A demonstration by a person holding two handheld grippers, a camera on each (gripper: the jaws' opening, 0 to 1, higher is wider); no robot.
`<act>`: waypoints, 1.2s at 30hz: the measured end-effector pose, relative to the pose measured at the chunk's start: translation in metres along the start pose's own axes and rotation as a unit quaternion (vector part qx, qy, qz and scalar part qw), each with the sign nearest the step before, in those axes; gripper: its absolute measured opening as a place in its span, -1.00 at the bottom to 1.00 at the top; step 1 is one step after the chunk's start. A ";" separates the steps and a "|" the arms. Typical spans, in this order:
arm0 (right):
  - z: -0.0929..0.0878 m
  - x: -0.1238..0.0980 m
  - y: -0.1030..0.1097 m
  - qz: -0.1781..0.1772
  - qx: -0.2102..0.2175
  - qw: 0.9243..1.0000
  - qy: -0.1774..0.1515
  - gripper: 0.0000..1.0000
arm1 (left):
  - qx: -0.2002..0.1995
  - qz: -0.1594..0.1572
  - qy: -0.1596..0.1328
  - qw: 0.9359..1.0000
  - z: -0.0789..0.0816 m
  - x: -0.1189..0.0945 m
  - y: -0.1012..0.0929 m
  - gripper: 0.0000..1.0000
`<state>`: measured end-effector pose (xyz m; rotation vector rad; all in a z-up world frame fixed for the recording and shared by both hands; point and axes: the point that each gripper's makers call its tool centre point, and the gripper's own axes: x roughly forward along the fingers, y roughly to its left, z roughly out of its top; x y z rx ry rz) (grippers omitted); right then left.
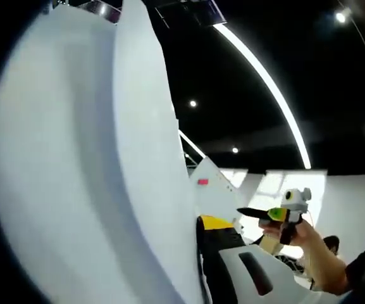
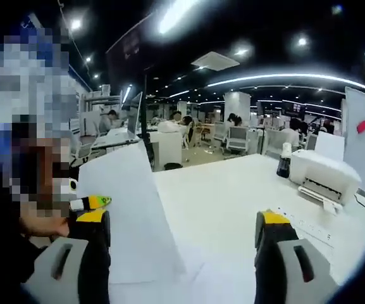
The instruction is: Organize the stack of printing papers by aligning and flattening the scattered papers on the table
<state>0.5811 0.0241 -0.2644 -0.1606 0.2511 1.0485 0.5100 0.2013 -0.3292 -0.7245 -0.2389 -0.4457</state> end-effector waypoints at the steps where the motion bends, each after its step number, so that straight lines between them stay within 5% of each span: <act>1: 0.000 -0.003 0.000 -0.002 0.001 1.000 -0.002 0.80 | 0.000 0.000 0.000 1.000 0.000 0.000 0.000 -0.87; 36: -0.020 -0.069 -0.013 -0.064 0.016 0.997 -0.031 0.80 | -0.001 0.000 0.003 1.000 0.000 0.001 -0.001 -0.86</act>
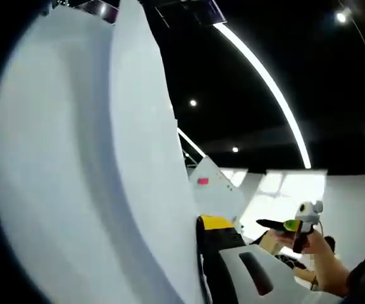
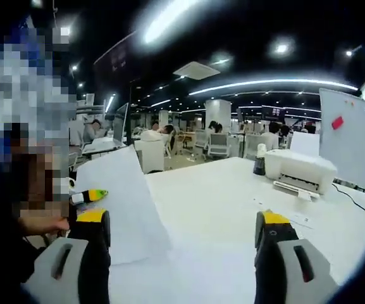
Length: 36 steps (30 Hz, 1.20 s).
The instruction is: Organize the stack of printing papers by aligning and flattening the scattered papers on the table
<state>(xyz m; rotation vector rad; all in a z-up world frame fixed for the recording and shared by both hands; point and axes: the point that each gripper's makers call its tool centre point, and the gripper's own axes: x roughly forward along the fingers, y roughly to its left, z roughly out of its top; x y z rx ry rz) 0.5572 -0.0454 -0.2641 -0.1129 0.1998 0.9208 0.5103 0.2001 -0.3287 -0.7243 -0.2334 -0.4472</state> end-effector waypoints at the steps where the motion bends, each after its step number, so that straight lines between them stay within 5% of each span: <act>1: -0.001 -0.001 0.000 -0.001 0.000 1.000 -0.001 0.80 | 0.000 0.000 0.000 1.000 0.000 0.000 0.000 -0.86; 14: -0.010 -0.018 0.000 -0.009 0.006 1.000 -0.008 0.80 | 0.000 0.001 0.002 1.000 -0.001 0.000 0.001 -0.86; 36: -0.049 -0.050 -0.013 -0.049 0.031 0.998 0.007 0.80 | 0.002 0.002 0.007 1.000 -0.003 0.001 0.000 -0.86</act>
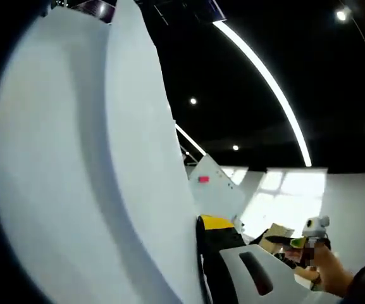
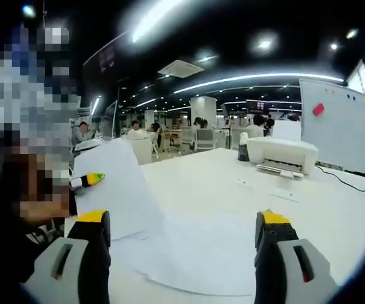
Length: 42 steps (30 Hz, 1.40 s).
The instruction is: Organize the stack of printing papers by aligning and flattening the scattered papers on the table
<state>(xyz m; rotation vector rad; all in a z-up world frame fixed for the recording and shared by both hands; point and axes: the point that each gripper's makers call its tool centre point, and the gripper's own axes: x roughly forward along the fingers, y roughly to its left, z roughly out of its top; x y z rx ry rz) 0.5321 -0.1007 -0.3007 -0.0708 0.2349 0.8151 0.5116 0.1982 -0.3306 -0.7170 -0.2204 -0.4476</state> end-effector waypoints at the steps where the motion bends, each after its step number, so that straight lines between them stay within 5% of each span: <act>1: -0.001 0.000 -0.001 -0.001 0.001 1.000 0.001 0.80 | 0.000 0.000 0.000 1.000 0.000 0.000 0.000 -0.86; 21: -0.029 -0.015 0.002 -0.015 0.016 1.000 0.016 0.80 | 0.000 -0.002 0.003 1.000 -0.001 0.001 -0.001 -0.86; 42: -0.059 -0.023 -0.019 -0.051 0.035 0.997 0.041 0.80 | -0.002 -0.005 0.001 1.000 -0.001 0.000 -0.002 -0.86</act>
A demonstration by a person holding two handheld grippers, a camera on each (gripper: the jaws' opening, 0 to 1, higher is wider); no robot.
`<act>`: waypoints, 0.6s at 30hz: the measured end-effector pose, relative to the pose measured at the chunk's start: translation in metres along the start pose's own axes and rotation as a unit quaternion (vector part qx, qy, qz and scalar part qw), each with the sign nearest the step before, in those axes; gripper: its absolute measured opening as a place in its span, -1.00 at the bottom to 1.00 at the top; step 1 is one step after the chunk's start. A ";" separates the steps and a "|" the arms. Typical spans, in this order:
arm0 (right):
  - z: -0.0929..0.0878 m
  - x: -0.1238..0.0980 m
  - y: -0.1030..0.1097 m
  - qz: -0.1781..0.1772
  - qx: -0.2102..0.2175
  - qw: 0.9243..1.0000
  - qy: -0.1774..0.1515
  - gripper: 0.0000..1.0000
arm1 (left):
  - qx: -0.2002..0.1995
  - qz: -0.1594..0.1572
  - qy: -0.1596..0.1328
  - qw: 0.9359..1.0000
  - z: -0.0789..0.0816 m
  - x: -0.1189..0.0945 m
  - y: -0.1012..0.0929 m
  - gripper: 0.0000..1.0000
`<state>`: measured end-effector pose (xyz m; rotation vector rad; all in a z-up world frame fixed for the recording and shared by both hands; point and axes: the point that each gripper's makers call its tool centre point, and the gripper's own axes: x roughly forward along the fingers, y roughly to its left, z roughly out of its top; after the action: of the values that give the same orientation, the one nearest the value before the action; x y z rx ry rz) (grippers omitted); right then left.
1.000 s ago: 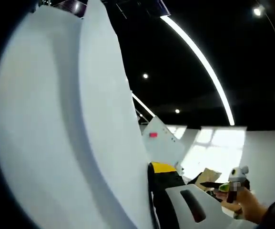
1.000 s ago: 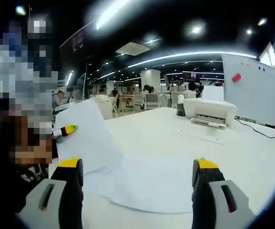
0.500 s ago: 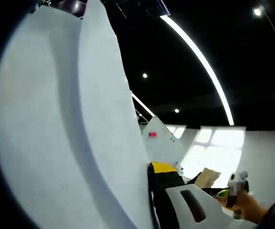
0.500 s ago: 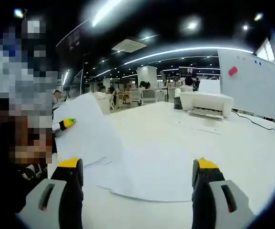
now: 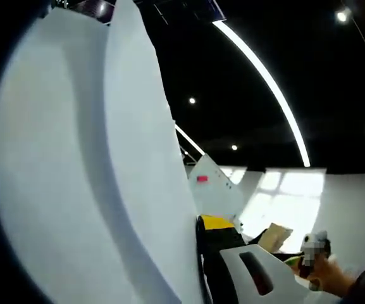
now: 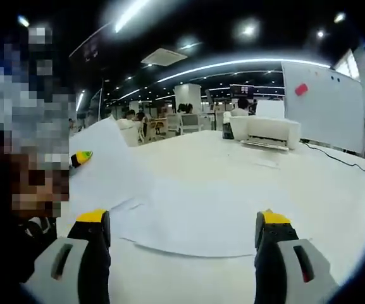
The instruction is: Organize the stack of printing papers by aligning and flattening the scattered papers on the table
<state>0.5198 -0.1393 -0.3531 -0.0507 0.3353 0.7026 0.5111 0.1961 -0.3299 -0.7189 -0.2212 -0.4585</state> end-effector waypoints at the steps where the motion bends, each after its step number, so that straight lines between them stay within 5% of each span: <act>1: -0.002 0.000 -0.003 -0.004 0.001 1.000 0.001 0.80 | 0.000 0.000 0.000 1.000 0.000 0.000 0.000 -0.86; 18: -0.029 0.004 -0.049 -0.059 0.027 0.998 0.021 0.80 | 0.001 0.001 0.002 1.000 0.000 0.000 0.001 -0.86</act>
<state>0.5458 -0.1789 -0.3846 -0.0340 0.3881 0.5754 0.5119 0.1964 -0.3308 -0.7165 -0.2180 -0.4581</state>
